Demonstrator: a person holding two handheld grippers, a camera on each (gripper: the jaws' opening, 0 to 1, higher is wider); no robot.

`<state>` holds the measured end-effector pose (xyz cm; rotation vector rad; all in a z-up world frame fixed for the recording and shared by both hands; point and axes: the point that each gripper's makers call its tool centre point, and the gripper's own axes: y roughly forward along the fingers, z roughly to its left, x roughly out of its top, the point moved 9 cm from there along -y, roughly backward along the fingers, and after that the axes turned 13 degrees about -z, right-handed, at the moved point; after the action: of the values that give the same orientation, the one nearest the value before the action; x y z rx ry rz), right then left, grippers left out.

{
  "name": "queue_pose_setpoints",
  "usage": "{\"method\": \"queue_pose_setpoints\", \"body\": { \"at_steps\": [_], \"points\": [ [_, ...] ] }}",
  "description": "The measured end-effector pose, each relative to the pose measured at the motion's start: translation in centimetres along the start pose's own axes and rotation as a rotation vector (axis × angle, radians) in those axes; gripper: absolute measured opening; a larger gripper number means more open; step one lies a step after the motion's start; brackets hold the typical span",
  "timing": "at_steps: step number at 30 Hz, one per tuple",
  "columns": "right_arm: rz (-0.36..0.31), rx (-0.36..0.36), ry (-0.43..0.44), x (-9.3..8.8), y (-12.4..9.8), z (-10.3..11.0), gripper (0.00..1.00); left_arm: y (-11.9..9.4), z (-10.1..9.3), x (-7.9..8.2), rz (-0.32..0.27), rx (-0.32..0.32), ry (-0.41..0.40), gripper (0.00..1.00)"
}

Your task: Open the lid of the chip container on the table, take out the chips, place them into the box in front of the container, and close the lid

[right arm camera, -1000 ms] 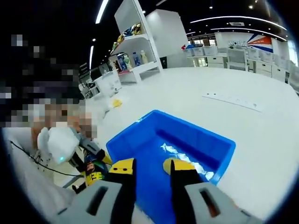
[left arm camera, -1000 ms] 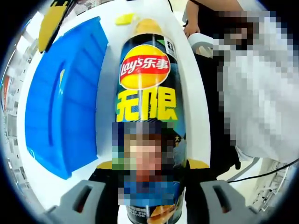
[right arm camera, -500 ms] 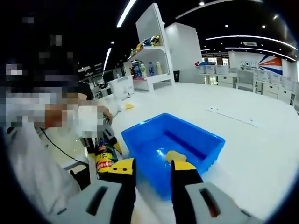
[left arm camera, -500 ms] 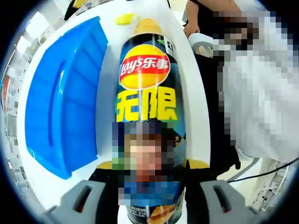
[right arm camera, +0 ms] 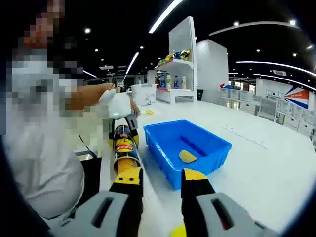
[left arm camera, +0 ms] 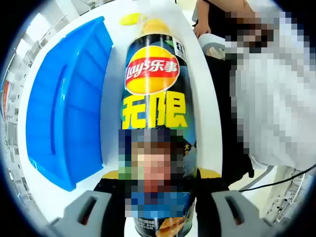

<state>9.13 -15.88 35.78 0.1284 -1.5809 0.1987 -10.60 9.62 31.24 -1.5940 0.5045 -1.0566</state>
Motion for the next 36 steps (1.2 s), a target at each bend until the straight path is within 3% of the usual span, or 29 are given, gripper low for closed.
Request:
{"method": "queue_pose_setpoints", "body": {
  "at_steps": [9,14,18,20,27,36],
  "points": [
    [-0.066,0.066,-0.038,-3.2,-2.4,2.3,0.25,0.0,0.1,0.0,0.0,0.001,-0.002,0.55],
    [-0.073,0.081,0.014,-4.6,-3.0,3.1,0.07,0.0,0.1,0.0,-0.004,0.001,-0.003,0.55],
    [-0.066,0.089,0.011,-5.5,-2.9,3.5,0.06,0.0,0.1,0.0,-0.007,0.001,-0.004,0.55],
    [-0.054,0.091,0.012,-5.9,-2.8,3.6,0.01,0.0,0.1,0.0,-0.007,0.0,-0.004,0.55],
    [-0.031,0.113,-0.005,-6.8,-2.2,3.9,0.01,0.0,0.1,-0.1,-0.018,0.001,-0.003,0.55],
    [-0.052,0.147,-0.002,-7.0,-1.3,4.1,0.01,0.0,0.0,-0.1,-0.036,-0.001,-0.001,0.55]
  ]
}}
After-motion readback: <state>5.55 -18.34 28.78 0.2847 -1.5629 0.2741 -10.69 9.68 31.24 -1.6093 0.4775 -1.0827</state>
